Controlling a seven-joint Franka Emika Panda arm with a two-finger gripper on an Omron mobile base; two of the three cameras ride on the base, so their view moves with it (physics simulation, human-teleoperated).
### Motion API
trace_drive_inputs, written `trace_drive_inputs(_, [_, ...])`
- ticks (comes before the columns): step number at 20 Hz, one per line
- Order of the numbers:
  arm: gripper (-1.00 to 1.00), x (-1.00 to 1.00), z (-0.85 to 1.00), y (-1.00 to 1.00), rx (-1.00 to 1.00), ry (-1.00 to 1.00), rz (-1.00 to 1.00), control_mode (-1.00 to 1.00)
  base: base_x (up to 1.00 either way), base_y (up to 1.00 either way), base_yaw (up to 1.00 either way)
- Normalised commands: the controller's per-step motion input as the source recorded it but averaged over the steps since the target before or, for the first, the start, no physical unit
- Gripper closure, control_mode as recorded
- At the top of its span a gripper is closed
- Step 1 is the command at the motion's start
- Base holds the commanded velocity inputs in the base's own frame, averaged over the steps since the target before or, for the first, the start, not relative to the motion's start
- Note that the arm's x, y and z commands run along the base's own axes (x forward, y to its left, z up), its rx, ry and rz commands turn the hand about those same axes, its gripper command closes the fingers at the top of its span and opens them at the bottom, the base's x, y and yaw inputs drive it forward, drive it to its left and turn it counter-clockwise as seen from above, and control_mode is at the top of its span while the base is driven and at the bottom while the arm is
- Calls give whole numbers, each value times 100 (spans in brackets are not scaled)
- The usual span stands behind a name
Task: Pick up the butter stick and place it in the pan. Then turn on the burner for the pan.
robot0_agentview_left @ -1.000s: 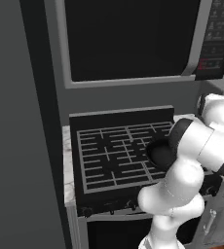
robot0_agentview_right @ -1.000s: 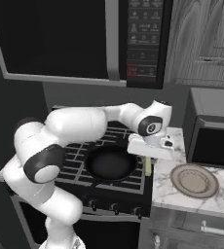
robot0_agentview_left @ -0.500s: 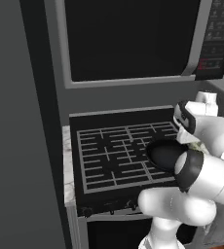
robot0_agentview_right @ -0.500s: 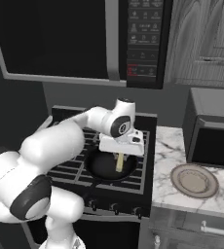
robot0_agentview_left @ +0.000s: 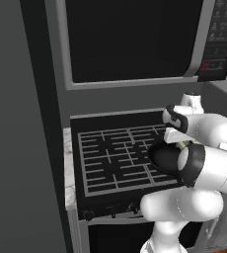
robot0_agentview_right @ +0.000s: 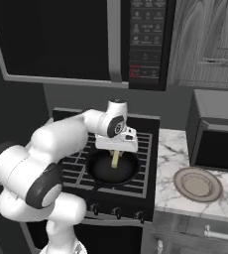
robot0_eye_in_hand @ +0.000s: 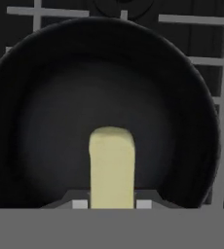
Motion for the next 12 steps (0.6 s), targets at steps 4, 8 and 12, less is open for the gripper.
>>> trace_drive_inputs(4, [100, 34, -48, 0, 1, 0, 0, -100, 0, 0, 0])
trace_drive_inputs(8, [100, 12, -39, 0, 2, 0, 0, -100, 0, 0, 0])
trace_drive_inputs(12, [100, 4, -33, 0, 3, 0, 0, -100, 0, 0, 0])
